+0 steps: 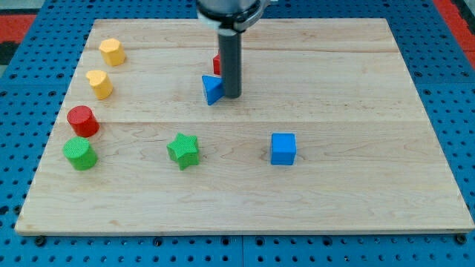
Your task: Move the green star to the right side of the green circle
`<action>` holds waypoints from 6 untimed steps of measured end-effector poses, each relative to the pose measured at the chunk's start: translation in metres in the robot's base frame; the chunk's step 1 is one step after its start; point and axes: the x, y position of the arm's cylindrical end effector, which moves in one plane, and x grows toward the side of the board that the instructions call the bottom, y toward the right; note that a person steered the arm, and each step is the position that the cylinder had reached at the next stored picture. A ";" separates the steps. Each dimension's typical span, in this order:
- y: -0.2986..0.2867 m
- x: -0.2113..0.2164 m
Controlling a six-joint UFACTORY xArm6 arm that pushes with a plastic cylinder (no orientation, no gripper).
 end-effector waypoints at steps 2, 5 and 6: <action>-0.029 0.129; -0.109 0.153; -0.066 0.147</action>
